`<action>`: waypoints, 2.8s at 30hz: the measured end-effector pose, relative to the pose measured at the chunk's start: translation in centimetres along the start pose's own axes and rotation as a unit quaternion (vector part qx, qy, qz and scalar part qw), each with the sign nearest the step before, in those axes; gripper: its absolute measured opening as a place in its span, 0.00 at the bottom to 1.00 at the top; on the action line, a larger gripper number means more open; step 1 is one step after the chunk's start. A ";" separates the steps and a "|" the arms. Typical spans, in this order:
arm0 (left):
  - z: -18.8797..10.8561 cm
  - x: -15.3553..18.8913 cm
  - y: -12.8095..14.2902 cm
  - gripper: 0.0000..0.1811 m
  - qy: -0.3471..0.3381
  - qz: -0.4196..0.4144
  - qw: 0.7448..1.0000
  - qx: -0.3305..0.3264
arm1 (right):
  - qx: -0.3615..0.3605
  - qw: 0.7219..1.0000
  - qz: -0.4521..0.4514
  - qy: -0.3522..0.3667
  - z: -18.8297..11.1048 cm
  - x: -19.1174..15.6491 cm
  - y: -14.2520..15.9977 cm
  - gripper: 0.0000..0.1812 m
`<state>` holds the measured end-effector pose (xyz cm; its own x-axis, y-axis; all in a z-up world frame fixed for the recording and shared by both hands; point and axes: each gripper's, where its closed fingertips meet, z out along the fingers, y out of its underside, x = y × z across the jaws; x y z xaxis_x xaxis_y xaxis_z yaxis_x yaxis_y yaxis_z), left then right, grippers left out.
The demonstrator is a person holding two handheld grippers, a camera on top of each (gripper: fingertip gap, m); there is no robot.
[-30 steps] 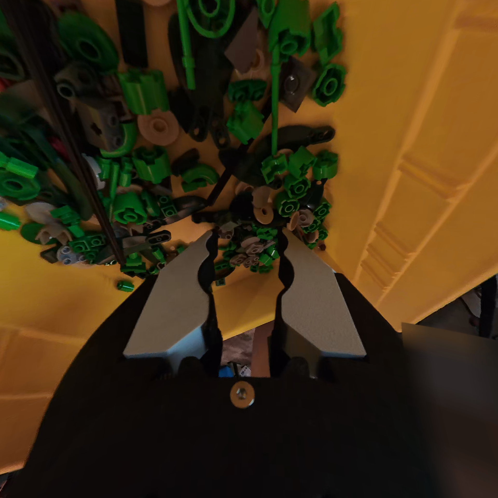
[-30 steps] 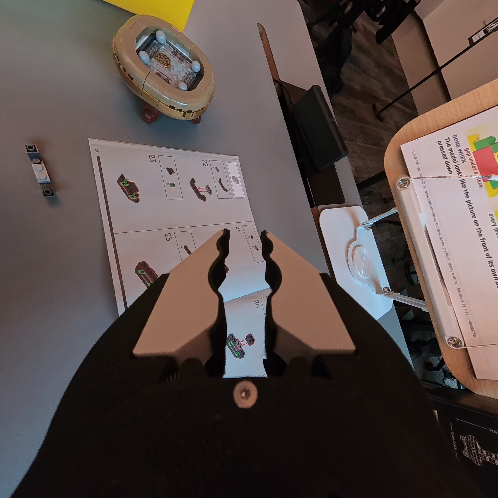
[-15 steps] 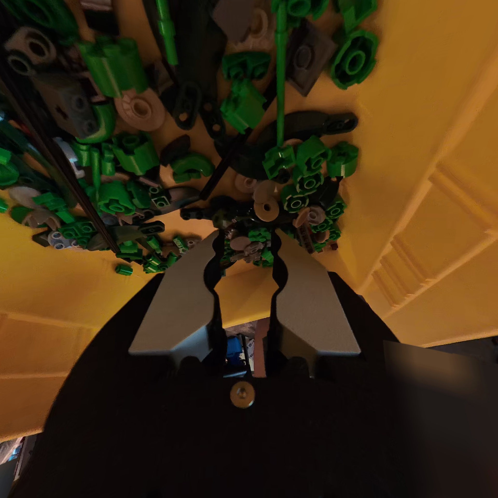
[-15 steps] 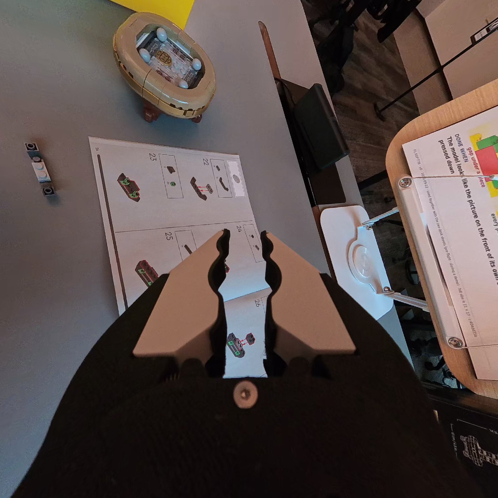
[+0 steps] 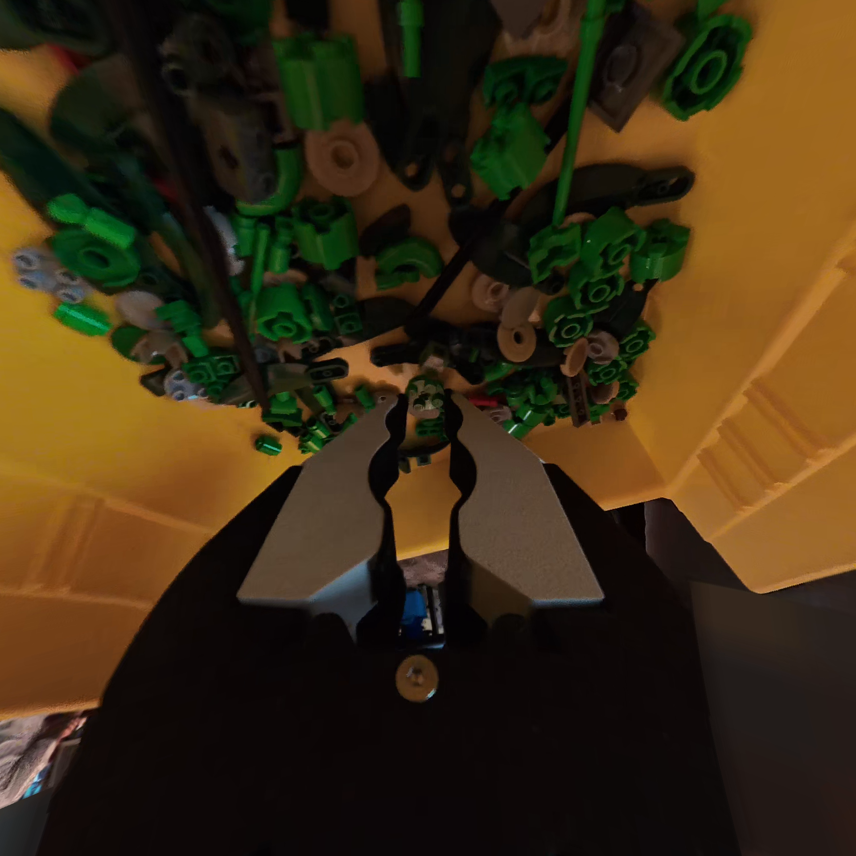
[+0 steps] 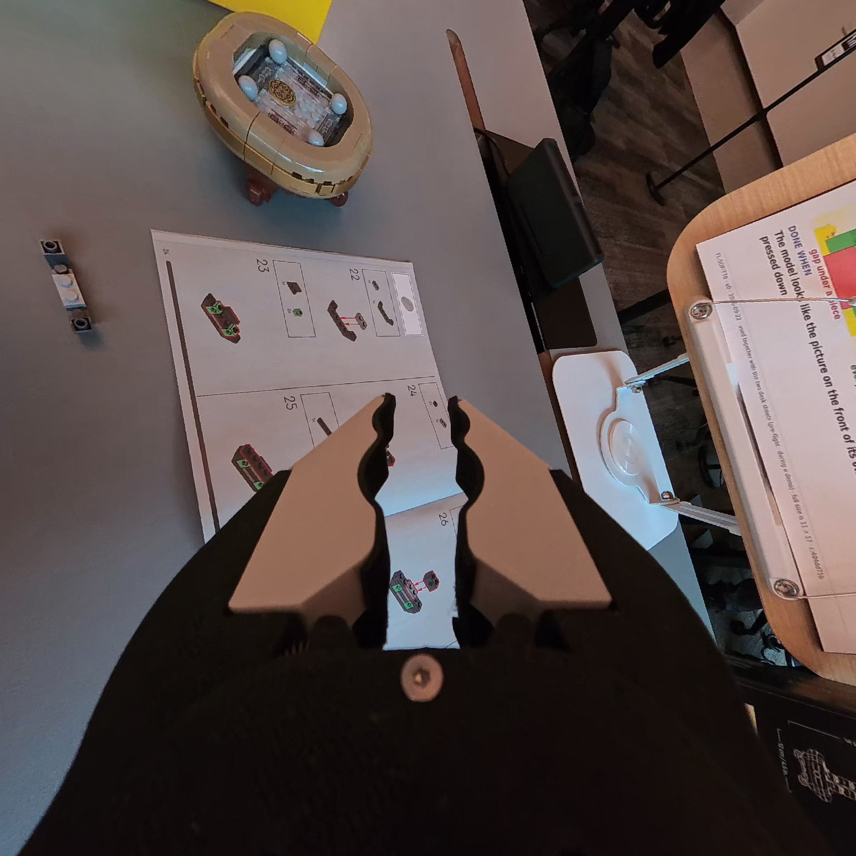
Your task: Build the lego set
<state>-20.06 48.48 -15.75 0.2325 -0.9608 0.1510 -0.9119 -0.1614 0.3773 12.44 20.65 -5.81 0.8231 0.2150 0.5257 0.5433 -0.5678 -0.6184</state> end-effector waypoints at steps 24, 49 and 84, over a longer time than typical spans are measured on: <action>0.3 1.9 2.3 0.20 0.031 0.053 0.998 -0.018 | -0.008 1.000 -0.004 -0.005 0.2 -0.3 0.2 0.12; -0.1 -0.6 0.8 0.00 -0.027 0.025 0.999 -0.017 | -0.017 1.000 -0.007 -0.010 0.5 -0.6 0.5 0.12; 1.6 2.7 1.9 0.11 0.008 0.085 0.993 -0.082 | -0.023 1.000 -0.006 -0.013 0.7 -0.6 0.9 0.12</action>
<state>-21.74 45.20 -16.05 0.0857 -0.9672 0.2391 -0.8710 0.0437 0.4892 12.56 20.51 -7.08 0.8209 0.2426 0.5170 0.5454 -0.6012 -0.5840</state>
